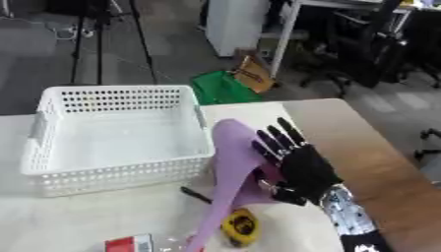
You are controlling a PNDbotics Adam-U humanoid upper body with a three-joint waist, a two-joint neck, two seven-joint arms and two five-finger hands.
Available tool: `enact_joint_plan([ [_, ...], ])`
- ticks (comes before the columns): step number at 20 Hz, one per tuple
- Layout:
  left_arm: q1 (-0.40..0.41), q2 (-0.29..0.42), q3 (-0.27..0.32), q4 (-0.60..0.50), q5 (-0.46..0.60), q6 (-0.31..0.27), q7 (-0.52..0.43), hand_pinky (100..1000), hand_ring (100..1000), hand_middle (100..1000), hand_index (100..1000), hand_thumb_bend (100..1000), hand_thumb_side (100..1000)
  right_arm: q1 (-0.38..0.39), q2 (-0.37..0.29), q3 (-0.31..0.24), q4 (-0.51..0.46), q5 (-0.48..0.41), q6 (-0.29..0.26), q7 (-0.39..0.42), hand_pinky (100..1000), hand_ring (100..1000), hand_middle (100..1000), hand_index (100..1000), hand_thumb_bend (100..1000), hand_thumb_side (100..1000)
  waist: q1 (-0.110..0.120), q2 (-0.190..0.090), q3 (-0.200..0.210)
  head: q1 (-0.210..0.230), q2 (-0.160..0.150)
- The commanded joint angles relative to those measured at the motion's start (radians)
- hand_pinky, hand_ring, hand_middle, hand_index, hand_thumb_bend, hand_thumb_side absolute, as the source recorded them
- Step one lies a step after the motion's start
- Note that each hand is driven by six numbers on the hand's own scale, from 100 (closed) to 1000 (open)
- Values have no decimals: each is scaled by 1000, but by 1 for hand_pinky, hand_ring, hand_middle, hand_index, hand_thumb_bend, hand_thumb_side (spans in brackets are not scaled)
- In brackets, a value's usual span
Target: Pick up objects on the table and place them in the box.
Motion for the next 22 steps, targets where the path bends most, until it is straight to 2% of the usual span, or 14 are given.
enact_joint_plan([
  [1,-14,0,-4,-16,3,1,-5,709,554,478,728,100,966,-22,-28,-8,15,18,12,-13,944,822,814,853,137,762,4,-16,1,-6,-8],
  [3,-16,-1,-3,-16,4,2,-5,709,554,478,728,100,966,-29,-28,-11,26,23,24,-22,943,821,810,851,134,759,5,-15,2,-8,-7],
  [4,-16,-1,-4,-16,5,2,-5,709,554,478,728,100,965,-33,-27,-14,31,22,32,-30,938,813,792,839,103,729,7,-14,3,-10,-8],
  [9,-18,-2,-5,-16,8,3,-7,709,553,477,728,100,965,-49,-30,-21,67,15,77,-74,927,799,768,816,100,691,10,-12,5,-20,-10],
  [14,-18,-2,-5,-16,10,3,-9,709,553,476,728,100,965,-61,-35,-24,100,-10,124,-138,905,759,682,750,100,602,12,-11,7,-28,-12],
  [17,-18,-2,-6,-16,12,4,-9,709,553,476,728,100,965,-64,-38,-24,121,-15,145,-169,902,754,669,741,100,591,13,-11,8,-31,-12],
  [18,-18,-2,-5,-16,12,5,-9,709,552,476,728,100,965,-65,-38,-25,125,-19,152,-180,896,739,632,716,100,558,14,-11,8,-32,-12],
  [19,-18,-1,-5,-16,13,5,-9,709,552,476,728,100,965,-65,-38,-26,128,-23,158,-191,896,739,632,716,100,558,14,-11,8,-32,-12],
  [20,-17,-1,-5,-16,13,5,-9,709,552,476,728,100,965,-66,-38,-26,130,-30,163,-205,886,716,585,682,100,533,14,-11,7,-33,-11],
  [22,-16,-1,-5,-16,13,5,-9,709,553,476,728,100,965,-66,-40,-24,131,-55,170,-242,880,700,557,658,100,533,15,-11,4,-33,-10],
])
